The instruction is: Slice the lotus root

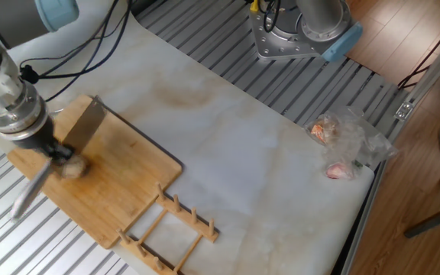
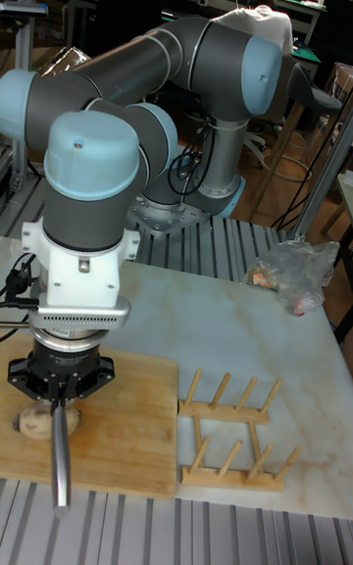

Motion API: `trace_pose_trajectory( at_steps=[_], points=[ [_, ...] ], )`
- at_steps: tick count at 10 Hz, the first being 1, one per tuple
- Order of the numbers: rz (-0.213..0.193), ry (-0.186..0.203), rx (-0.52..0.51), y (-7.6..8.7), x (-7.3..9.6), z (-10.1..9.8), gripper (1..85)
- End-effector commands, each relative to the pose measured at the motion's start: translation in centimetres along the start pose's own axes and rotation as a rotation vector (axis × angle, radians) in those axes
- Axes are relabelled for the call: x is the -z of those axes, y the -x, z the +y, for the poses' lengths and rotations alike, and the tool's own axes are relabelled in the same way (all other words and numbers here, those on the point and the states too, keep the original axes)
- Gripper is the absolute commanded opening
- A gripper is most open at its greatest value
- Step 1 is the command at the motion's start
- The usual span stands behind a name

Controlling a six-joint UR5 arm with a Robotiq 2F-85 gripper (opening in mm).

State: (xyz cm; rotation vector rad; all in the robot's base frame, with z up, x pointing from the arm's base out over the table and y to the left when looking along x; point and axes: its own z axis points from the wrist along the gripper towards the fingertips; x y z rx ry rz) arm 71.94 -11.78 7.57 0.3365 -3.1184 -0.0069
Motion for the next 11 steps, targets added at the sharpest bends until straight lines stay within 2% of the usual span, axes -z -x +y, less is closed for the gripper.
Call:
trace_pose_trajectory(
  at_steps=[1,2,3,4,7,11],
  points=[
    [-0.040,0.018,-0.018,0.8,-2.3,0.4,1.3],
    [-0.039,-0.011,-0.024,0.8,-2.3,0.3,1.3],
    [-0.042,-0.021,-0.026,0.8,-2.1,0.6,1.3],
    [-0.038,-0.016,-0.028,0.7,-1.8,0.9,1.3],
    [-0.002,0.000,-0.024,-0.1,0.6,1.2,1.3],
    [-0.011,0.020,-0.019,0.1,0.4,1.7,1.3]
  ],
)
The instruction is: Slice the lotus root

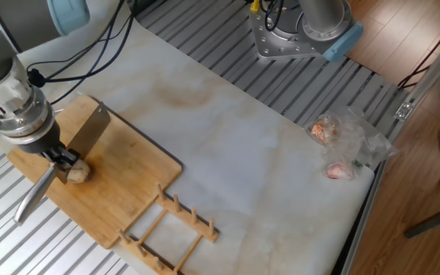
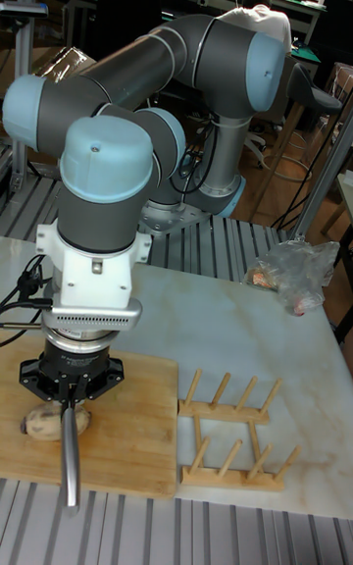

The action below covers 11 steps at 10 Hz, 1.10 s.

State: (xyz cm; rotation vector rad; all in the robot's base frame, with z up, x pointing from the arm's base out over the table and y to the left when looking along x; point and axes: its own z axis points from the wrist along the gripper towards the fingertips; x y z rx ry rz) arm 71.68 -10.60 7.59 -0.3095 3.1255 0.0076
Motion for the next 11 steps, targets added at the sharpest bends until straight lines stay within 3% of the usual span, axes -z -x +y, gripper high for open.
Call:
trace_pose_trajectory(
  at_steps=[1,5,11],
  points=[
    [-0.003,0.020,0.000,0.1,0.3,0.5,1.3],
    [-0.020,-0.022,-0.003,0.5,-1.0,-0.8,1.3],
    [-0.031,-0.020,0.003,0.9,-1.7,-0.7,1.3]
  ],
)
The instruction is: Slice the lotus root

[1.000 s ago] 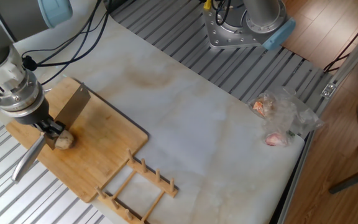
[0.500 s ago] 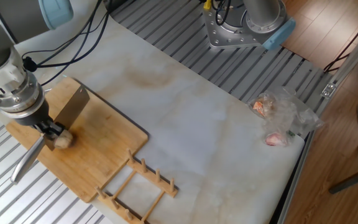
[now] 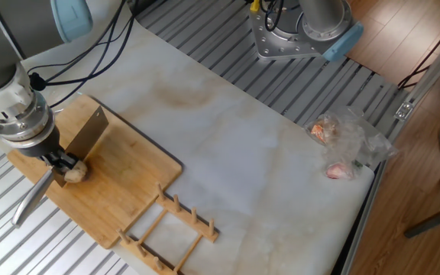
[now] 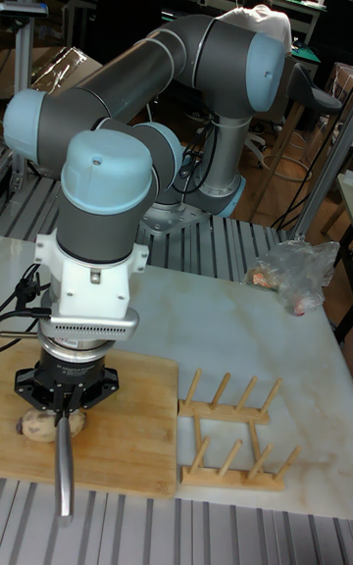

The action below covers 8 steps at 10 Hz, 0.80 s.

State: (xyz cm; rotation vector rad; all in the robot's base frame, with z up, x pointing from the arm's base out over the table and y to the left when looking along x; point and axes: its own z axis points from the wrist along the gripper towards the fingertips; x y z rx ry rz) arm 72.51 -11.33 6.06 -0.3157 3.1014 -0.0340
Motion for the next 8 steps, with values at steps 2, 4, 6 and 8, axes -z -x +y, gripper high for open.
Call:
trace_pose_trajectory(
  at_steps=[2,4,6,8],
  points=[
    [-0.001,0.015,-0.003,0.1,0.4,0.4,1.3],
    [0.006,0.022,-0.001,0.0,0.8,0.5,1.3],
    [-0.009,0.018,0.000,0.4,-0.6,0.2,1.3],
    [-0.011,0.017,0.003,0.5,-0.8,0.2,1.3]
  ],
)
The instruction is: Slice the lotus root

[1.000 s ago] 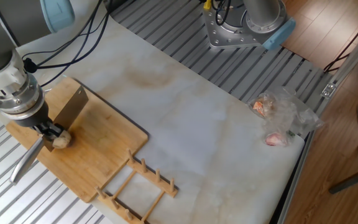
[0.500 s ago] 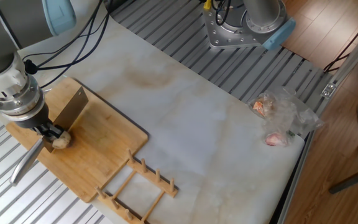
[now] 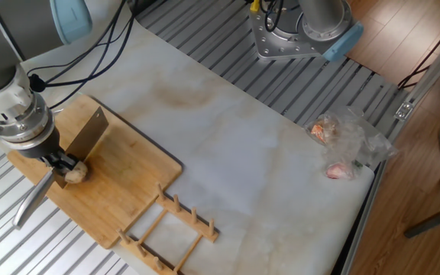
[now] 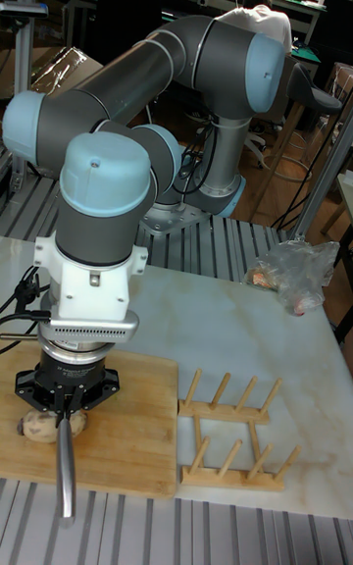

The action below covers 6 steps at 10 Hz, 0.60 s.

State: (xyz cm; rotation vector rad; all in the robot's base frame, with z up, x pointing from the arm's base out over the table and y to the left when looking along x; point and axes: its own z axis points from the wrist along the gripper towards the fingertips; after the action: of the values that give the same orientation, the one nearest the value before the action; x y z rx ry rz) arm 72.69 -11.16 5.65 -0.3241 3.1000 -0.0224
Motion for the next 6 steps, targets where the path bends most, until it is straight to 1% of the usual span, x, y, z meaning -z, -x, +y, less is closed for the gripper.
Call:
trace_pose_trajectory(
  at_steps=[1,3,4,5,6],
  points=[
    [0.005,0.011,0.000,0.1,0.4,0.2,1.3],
    [0.023,0.011,0.000,0.0,1.5,0.2,1.3],
    [0.030,0.014,0.001,-0.1,1.6,0.2,1.3],
    [0.031,0.019,0.004,-0.1,1.2,0.4,1.3],
    [0.025,0.038,0.005,-0.1,0.6,0.7,1.3]
  ],
)
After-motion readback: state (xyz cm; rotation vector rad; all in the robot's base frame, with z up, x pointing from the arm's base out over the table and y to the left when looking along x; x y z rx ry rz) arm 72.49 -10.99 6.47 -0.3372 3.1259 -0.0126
